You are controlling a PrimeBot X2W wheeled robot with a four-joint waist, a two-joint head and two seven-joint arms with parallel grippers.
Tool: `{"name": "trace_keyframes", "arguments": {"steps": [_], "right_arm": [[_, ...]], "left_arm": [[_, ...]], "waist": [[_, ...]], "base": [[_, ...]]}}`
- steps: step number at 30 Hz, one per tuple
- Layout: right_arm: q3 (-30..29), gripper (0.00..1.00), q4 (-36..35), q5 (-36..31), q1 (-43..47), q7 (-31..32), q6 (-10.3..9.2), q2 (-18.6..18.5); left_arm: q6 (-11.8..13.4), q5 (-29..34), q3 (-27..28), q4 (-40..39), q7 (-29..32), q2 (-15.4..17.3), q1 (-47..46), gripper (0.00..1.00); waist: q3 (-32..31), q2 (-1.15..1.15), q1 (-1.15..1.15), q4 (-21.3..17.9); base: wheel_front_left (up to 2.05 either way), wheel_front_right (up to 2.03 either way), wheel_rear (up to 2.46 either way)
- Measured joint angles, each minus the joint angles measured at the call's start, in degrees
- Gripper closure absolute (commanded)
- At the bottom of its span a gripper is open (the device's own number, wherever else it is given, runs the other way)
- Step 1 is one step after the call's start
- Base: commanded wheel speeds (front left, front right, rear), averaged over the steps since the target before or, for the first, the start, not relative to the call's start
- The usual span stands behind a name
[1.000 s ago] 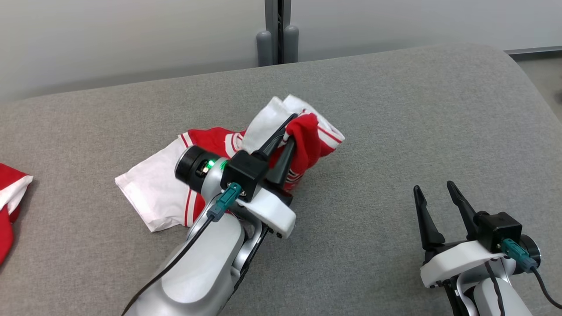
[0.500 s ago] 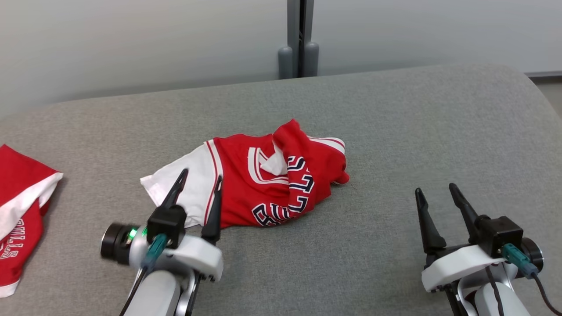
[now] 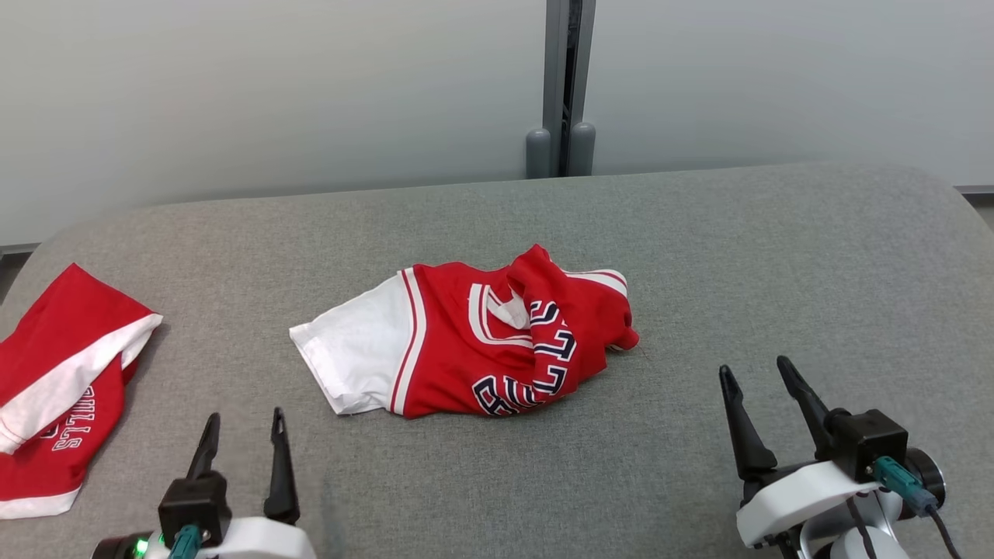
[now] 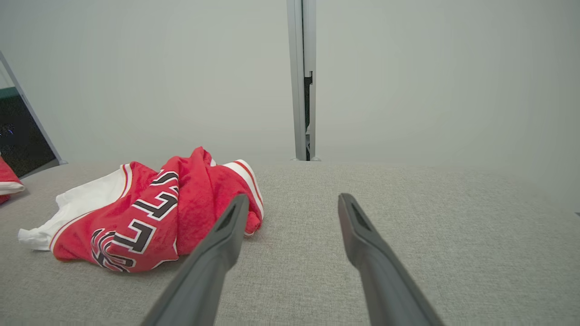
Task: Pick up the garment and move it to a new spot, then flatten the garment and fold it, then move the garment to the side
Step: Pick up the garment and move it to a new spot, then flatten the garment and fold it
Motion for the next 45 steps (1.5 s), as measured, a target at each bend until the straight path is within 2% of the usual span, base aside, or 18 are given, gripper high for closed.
{"name": "trace_keyframes", "arguments": {"steps": [5,12,27,36,45], "right_arm": [[0.13,0.00,0.56,0.31,0.54,0.00,0.00,0.00],[-0.20,0.00,0.70,0.04,0.60,0.00,0.00,-0.01],[0.71,0.00,3.70,1.07,-5.06,-0.01,0.00,0.00],[0.09,0.00,12.06,4.48,-14.84,-0.01,0.00,-1.47],[6.89,0.00,21.96,10.46,-21.82,-0.01,0.00,-4.33]], "left_arm": [[-0.24,1.40,2.10,-1.07,0.00,-1.11,3.24,0.00],[-1.44,2.48,2.61,-1.20,0.00,-1.93,3.05,0.00],[-2.42,1.85,-0.07,0.13,0.00,-2.23,1.47,0.00],[-2.52,1.33,-2.24,0.82,0.00,-2.25,-1.02,0.00],[-2.61,0.69,-4.14,1.68,0.00,-2.27,-2.73,0.00]], "waist": [[-0.33,0.00,0.00,0.22],[0.42,0.00,0.00,1.22],[2.70,0.00,0.00,4.65],[6.21,0.00,0.00,7.55],[9.42,0.00,0.00,11.30]], "base": [[0.00,0.00,0.00],[0.00,0.00,0.00],[0.00,0.00,0.00],[0.00,0.00,0.00],[0.00,0.00,0.00]]}}
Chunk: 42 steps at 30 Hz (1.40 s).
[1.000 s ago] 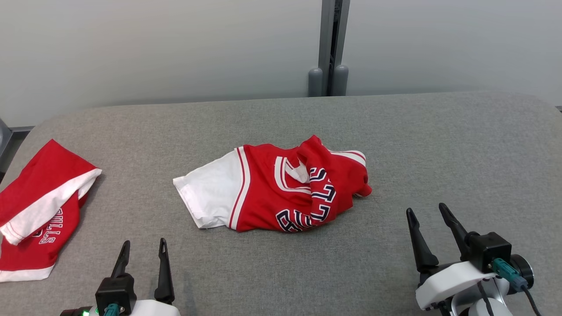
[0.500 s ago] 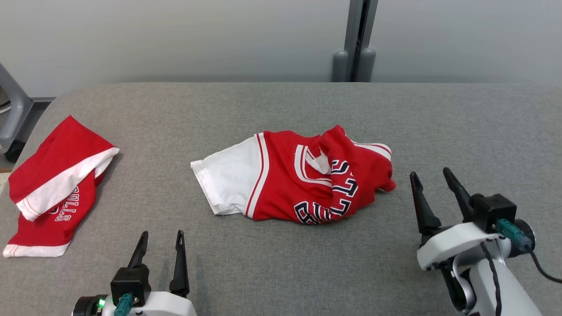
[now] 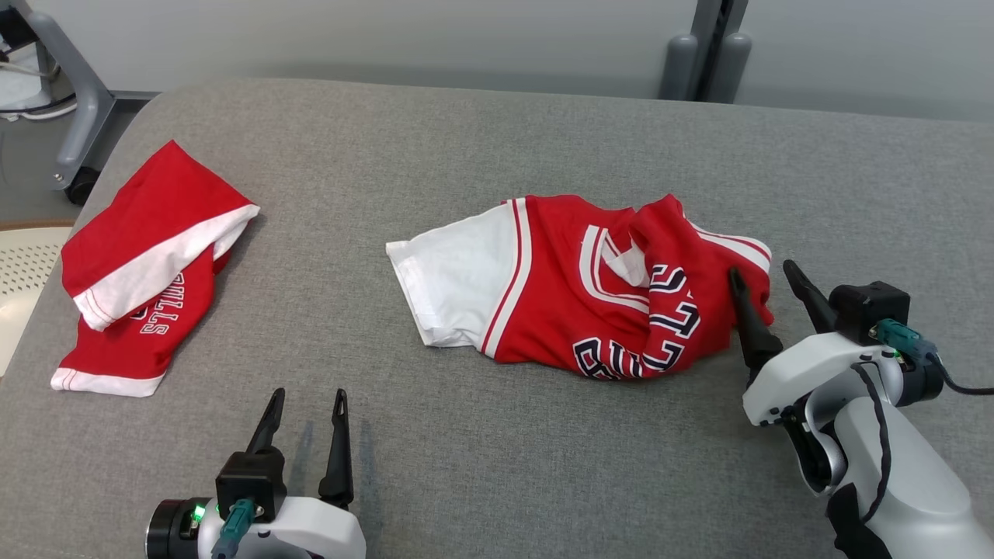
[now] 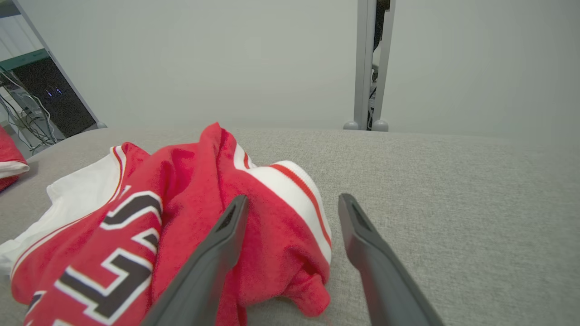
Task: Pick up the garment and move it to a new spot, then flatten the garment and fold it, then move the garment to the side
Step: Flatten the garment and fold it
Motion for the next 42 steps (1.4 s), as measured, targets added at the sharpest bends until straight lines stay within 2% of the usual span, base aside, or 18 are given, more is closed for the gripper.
{"name": "trace_keyframes", "arguments": {"steps": [5,6,7,9,10,11,15,23,27,34,39,42], "right_arm": [[4.15,0.00,3.59,2.56,-1.82,0.00,0.00,-1.35],[4.71,0.15,3.99,2.88,-2.19,0.00,0.00,-1.62],[5.31,0.40,4.42,3.32,-2.60,0.00,0.00,-1.85],[6.23,0.74,5.24,4.24,-3.09,0.00,0.00,-2.14],[6.77,0.95,5.61,4.71,-3.31,0.00,0.00,-2.25],[7.31,1.00,5.83,5.13,-3.56,0.00,0.00,-2.36],[6.86,1.00,3.65,5.54,-4.26,0.00,0.00,-3.34],[-3.20,1.00,-8.51,1.42,-4.26,0.01,0.00,-5.36],[-6.32,1.00,-14.26,-1.24,-5.30,0.01,0.00,-6.62],[-3.26,1.00,-20.15,-6.39,-9.21,0.01,0.00,-8.88],[-0.03,1.00,-22.40,-6.93,-10.63,0.00,0.00,-6.91],[1.56,1.00,-22.72,-5.06,-10.64,0.00,0.00,-4.37]], "left_arm": [[0.18,-0.40,-0.10,0.30,0.00,0.02,-0.27,0.00],[0.18,-0.48,-0.15,0.27,0.00,0.02,-0.36,0.00],[0.20,-0.56,-0.19,0.23,0.00,0.02,-0.46,0.00],[0.22,-0.62,-0.30,0.14,0.00,0.02,-0.73,0.00],[0.22,-0.80,-0.37,0.11,0.00,0.02,-0.90,0.00],[0.23,-0.87,-0.42,0.07,0.00,0.02,-1.03,0.00],[0.29,-0.87,-0.48,0.07,0.00,0.02,-1.16,0.00],[0.21,-0.90,-0.14,0.31,0.00,0.01,-0.62,0.00],[-0.07,-1.21,-0.16,0.60,0.00,0.01,0.16,0.00],[-0.13,-2.26,-1.03,1.25,0.00,0.01,1.70,0.00],[-0.14,-2.87,-1.76,1.74,0.00,0.00,2.74,0.00],[-0.26,-2.87,-1.71,1.76,0.00,0.01,3.53,0.00]], "waist": [[0.90,0.00,0.00,1.01],[1.02,0.00,0.00,1.11],[1.15,0.00,0.00,1.19],[1.42,0.00,0.00,1.33],[1.54,0.00,0.00,1.38],[1.64,0.00,0.00,1.44],[1.68,0.00,0.00,1.43],[-0.79,0.00,0.00,0.04],[-2.53,0.00,0.00,-1.12],[-6.01,0.00,0.00,-2.73],[-8.34,0.00,0.00,-2.75],[-9.43,0.00,0.00,-2.29]], "base": [[0.00,0.00,0.00],[0.00,0.00,0.00],[0.00,0.00,0.00],[0.00,0.00,0.00],[0.00,0.00,0.00],[0.00,0.00,0.00],[0.00,0.00,0.00],[0.00,0.00,0.00],[0.00,0.00,0.00],[0.00,0.00,0.00],[0.00,0.00,0.00],[0.00,0.00,0.00]]}}
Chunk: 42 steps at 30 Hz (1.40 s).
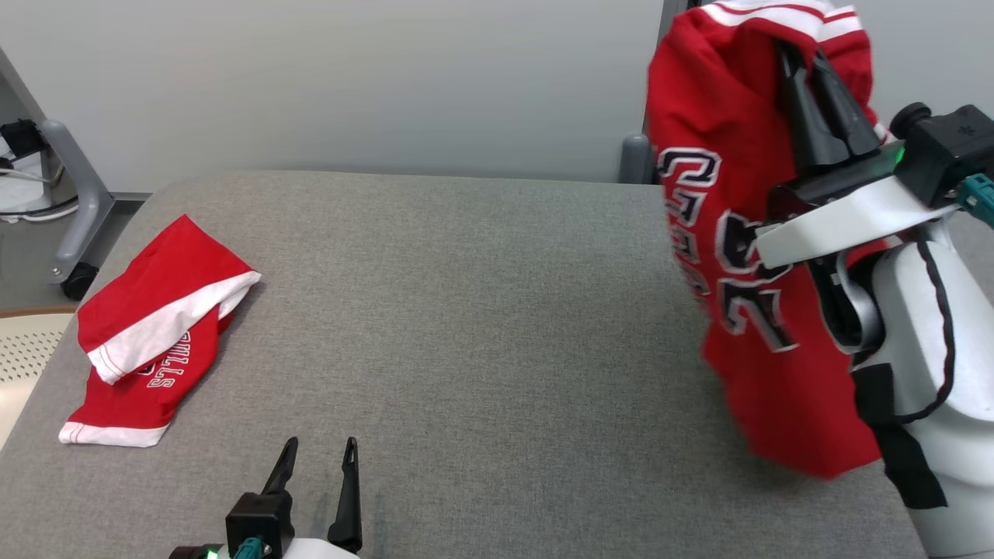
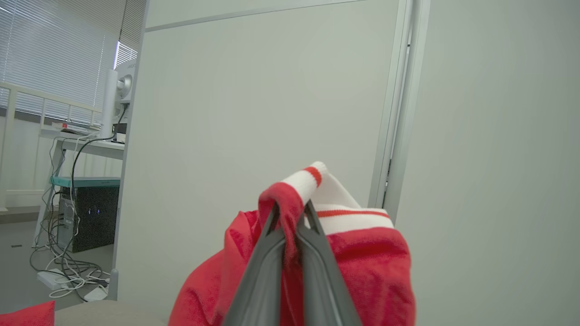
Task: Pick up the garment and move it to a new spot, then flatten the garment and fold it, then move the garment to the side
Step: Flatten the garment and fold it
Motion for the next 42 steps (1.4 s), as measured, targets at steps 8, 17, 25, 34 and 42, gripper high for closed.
{"name": "trace_keyframes", "arguments": {"steps": [8,17,25,34,42], "right_arm": [[-1.58,1.00,-2.42,5.20,-1.29,0.00,0.00,6.54],[-15.28,0.83,21.29,-5.45,-0.56,0.69,0.00,5.16],[-30.55,0.00,38.23,-15.80,1.07,0.31,0.00,2.12],[-30.65,0.00,21.98,-18.01,7.38,0.01,0.00,6.30],[-24.73,0.00,10.98,-14.55,18.02,0.00,0.00,8.04]], "left_arm": [[-0.30,0.03,0.24,-0.14,0.00,0.00,1.24,0.00],[-0.78,-0.01,-1.81,0.19,0.00,0.00,0.02,0.00],[-0.80,0.32,-1.98,0.59,0.00,0.03,-1.24,0.00],[-1.23,0.37,-2.34,0.03,0.00,0.01,-2.04,0.00],[-2.32,-1.55,-5.39,0.66,0.00,0.01,-4.69,0.00]], "waist": [[-0.54,0.00,0.00,0.69],[2.11,0.00,0.00,1.93],[4.81,0.00,0.00,3.03],[4.77,0.00,0.00,-1.61],[5.52,0.00,0.00,-6.13]], "base": [[0.00,0.00,0.00],[0.00,0.00,0.00],[0.00,0.00,0.00],[0.00,0.00,0.00],[0.00,0.00,0.00]]}}
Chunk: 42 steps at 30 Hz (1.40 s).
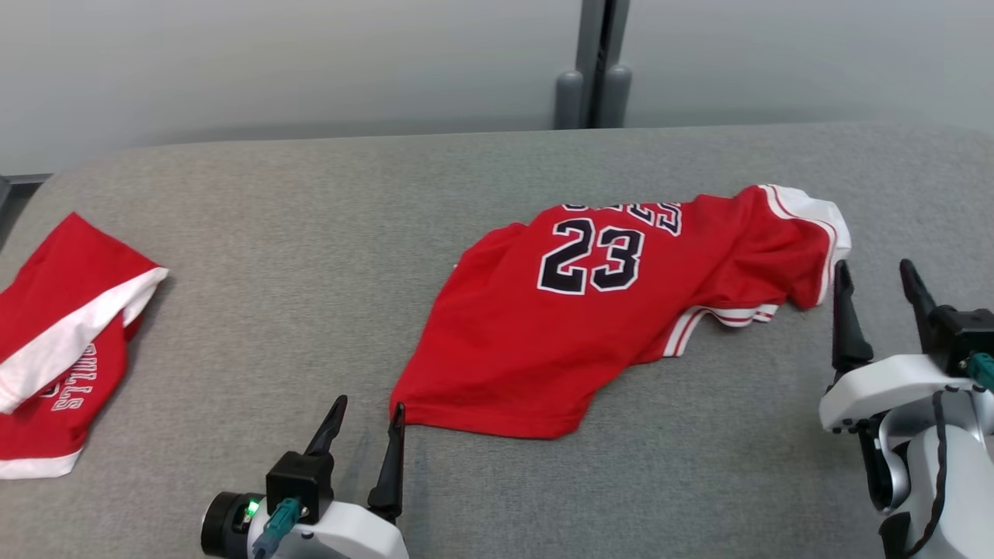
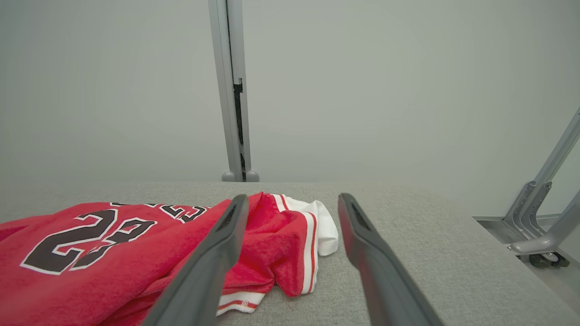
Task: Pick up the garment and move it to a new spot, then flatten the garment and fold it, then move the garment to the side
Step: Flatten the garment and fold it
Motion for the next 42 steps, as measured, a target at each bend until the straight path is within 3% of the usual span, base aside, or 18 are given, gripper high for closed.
{"name": "trace_keyframes", "arguments": {"steps": [8,15,16,17,18,30,31,32,34,35,36,37,42], "right_arm": [[2.57,0.00,-3.15,2.29,2.03,0.00,0.00,0.48],[2.45,0.00,-3.80,2.94,2.30,0.00,0.00,0.52],[2.37,0.00,-3.80,2.94,2.32,0.01,0.00,0.52],[2.33,0.00,-3.81,2.93,2.32,0.00,0.00,0.52],[2.30,0.00,-3.85,2.94,2.32,0.00,0.01,0.53],[2.94,0.00,-3.52,4.65,2.43,0.00,0.00,0.58],[2.98,0.00,-3.49,4.71,2.52,0.00,0.00,0.58],[3.00,0.00,-3.45,4.78,2.62,0.01,0.00,0.59],[3.08,0.00,-3.35,4.86,2.65,0.00,0.00,0.59],[3.09,0.00,-3.32,4.86,2.65,0.00,0.00,0.59],[3.09,0.00,-3.27,4.86,2.65,0.01,0.00,0.59],[3.10,0.00,-3.25,4.88,2.65,0.00,0.00,0.59],[3.19,0.00,-3.23,5.03,2.65,0.00,0.00,0.59]], "left_arm": [[-0.24,-2.00,-1.23,4.83,0.00,-0.03,-2.78,0.00],[1.54,-3.45,-0.55,9.37,0.00,-0.07,-4.49,0.00],[1.54,-3.59,-0.52,9.89,0.00,-0.02,-4.66,0.42],[1.54,-3.63,-0.52,10.22,0.00,-0.01,-4.77,0.93],[1.54,-3.63,-0.53,10.38,0.00,-0.03,-4.91,1.00],[1.54,-2.35,1.08,10.92,0.00,-0.03,-5.69,1.00],[1.54,-2.13,1.27,10.63,0.00,-0.02,-5.69,0.90],[1.54,-2.03,1.42,10.48,0.00,-0.02,-5.69,0.73],[1.52,-1.93,1.60,10.02,0.00,-0.01,-5.69,0.68],[1.52,-1.86,1.68,9.66,0.00,-0.02,-5.68,0.56],[1.52,-1.86,1.71,9.29,0.00,-0.02,-5.67,0.07],[1.52,-1.88,1.78,8.95,0.00,-0.02,-5.66,0.00],[1.44,-2.44,1.69,9.06,0.00,-0.03,-5.26,0.00]], "waist": [[2.28,0.00,0.00,-4.64],[3.85,0.00,0.00,-7.37],[3.98,0.00,0.00,-7.50],[4.08,0.00,0.00,-7.57],[4.15,0.00,0.00,-7.59],[3.90,0.00,0.00,-6.74],[3.91,0.00,0.00,-6.68],[3.91,0.00,0.00,-6.64],[3.95,0.00,0.00,-6.64],[3.98,0.00,0.00,-6.65],[3.99,0.00,0.00,-6.67],[3.98,0.00,0.00,-6.69],[3.94,0.00,0.00,-6.94]], "base": [[0.00,0.00,0.00],[0.00,0.00,0.00],[0.00,0.00,0.00],[0.00,0.00,0.00],[0.00,0.00,0.00],[0.00,0.00,0.00],[0.00,0.00,0.00],[0.00,0.00,0.00],[0.00,0.00,0.00],[0.00,0.00,0.00],[0.00,0.00,0.00],[0.00,0.00,0.00],[0.00,0.00,0.00]]}}
